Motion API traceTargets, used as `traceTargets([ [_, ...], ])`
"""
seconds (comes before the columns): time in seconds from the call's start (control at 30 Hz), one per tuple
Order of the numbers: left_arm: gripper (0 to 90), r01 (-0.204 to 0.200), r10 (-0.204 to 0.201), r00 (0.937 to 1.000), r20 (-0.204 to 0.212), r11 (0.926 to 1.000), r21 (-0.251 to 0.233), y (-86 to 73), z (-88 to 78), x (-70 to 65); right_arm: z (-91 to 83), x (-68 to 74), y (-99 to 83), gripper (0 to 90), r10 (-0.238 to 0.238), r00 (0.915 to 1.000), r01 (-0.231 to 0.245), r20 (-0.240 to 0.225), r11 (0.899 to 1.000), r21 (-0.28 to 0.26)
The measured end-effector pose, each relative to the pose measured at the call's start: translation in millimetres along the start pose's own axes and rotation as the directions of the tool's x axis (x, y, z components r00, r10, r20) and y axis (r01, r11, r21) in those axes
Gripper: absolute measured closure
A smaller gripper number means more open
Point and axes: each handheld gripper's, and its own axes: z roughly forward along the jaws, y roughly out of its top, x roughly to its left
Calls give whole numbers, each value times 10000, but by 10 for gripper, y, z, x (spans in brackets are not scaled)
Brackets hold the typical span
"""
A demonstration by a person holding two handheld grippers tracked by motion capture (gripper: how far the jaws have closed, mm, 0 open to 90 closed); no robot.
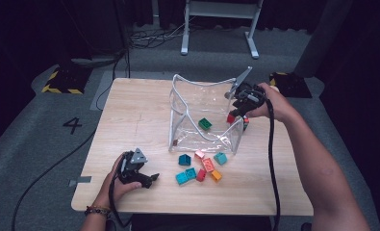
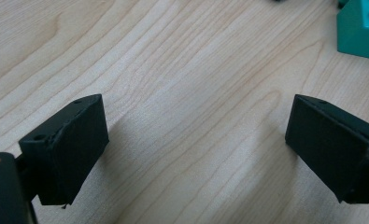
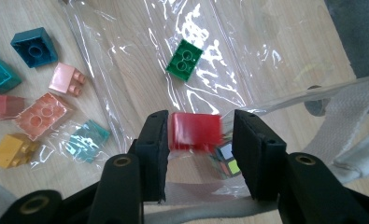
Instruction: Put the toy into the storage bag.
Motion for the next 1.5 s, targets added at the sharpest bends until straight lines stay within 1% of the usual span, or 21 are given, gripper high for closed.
traceTargets([
  [0.2,61,-6,6,10000,-1,10000,7,0,0,0,17,30,17,583,100,9999,-97,-138,9998,196],
  [0.33,61,-8,8,10000,9,10000,-6,0,0,0,-19,41,5,575,56,9998,-58,-188,9999,-113],
  [0.43,61,55,-55,10000,38,10000,5,-1,2,-3,-74,46,-28,553,243,9996,-257,-173,9958,-873],
  [0.57,61,51,-51,10000,35,10000,3,-1,2,-3,-252,81,-94,538,541,9985,-499,127,9734,-2237],
  [0.63,61,53,-53,10000,35,10000,3,-1,2,-3,-353,126,-156,561,665,9978,-615,39,9425,-3285],
  [0.67,61,51,-51,10000,34,10000,3,-1,2,-3,-409,149,-193,561,857,9963,-776,41,9206,-3826],
  [0.73,61,-3,3,10000,0,10000,3,0,0,0,-492,200,-262,559,952,9955,-844,14,8893,-4496],
  [0.77,61,1,-1,10000,0,10000,16,0,0,0,-567,277,-341,545,1124,9936,-895,150,8589,-5042],
  [0.8,61,1,-1,10000,1,10000,12,0,0,0,-567,277,-341,545,1124,9936,-895,150,8589,-5042],
  [0.83,61,-8,8,10000,3,10000,1,0,0,0,-628,364,-429,543,1018,9948,-795,98,8305,-5513],
  [0.87,61,-8,8,10000,3,10000,1,0,0,0,-628,364,-429,543,1018,9948,-795,98,8305,-5513],
  [0.93,61,49,-49,10000,35,10000,5,-1,2,-3,-675,476,-534,546,1059,9944,-811,73,8023,-5915],
  [1.03,61,-12,12,10000,-3,10000,6,0,0,0,-667,657,-698,546,832,9965,-693,-66,7816,-6200],
  [1.13,61,-9,9,10000,-4,10000,6,0,0,0,-435,911,-886,546,752,9968,-761,-274,7836,-6166],
  [1.2,61,-6,6,10000,-3,10000,5,0,0,0,-343,972,-927,547,804,9960,-874,-390,7864,-6115],
  [1.3,61,-13,13,10000,2,10000,-3,0,0,0,-20,1136,-1033,555,845,9947,-1029,-587,8101,-5772],
  [1.33,61,-8,8,10000,-1,10000,-1,0,1,0,123,1198,-1073,555,976,9942,-1061,-448,8266,-5528],
  [1.4,61,53,-53,10000,28,10000,12,-1,2,-3,330,1259,-1147,559,1289,9881,-1541,-844,8271,-5405],
  [1.43,61,-10,10,10000,-11,10000,6,0,0,0,560,1312,-1219,548,1647,9825,-1857,-867,8380,-5131],
  [1.47,61,-8,8,10000,-3,10000,8,0,0,0,560,1312,-1219,548,1647,9825,-1857,-867,8380,-5131],
  [1.5,61,-12,12,10000,3,10000,-4,0,0,0,761,1344,-1287,516,1986,9733,-2295,-1151,8438,-4850],
])
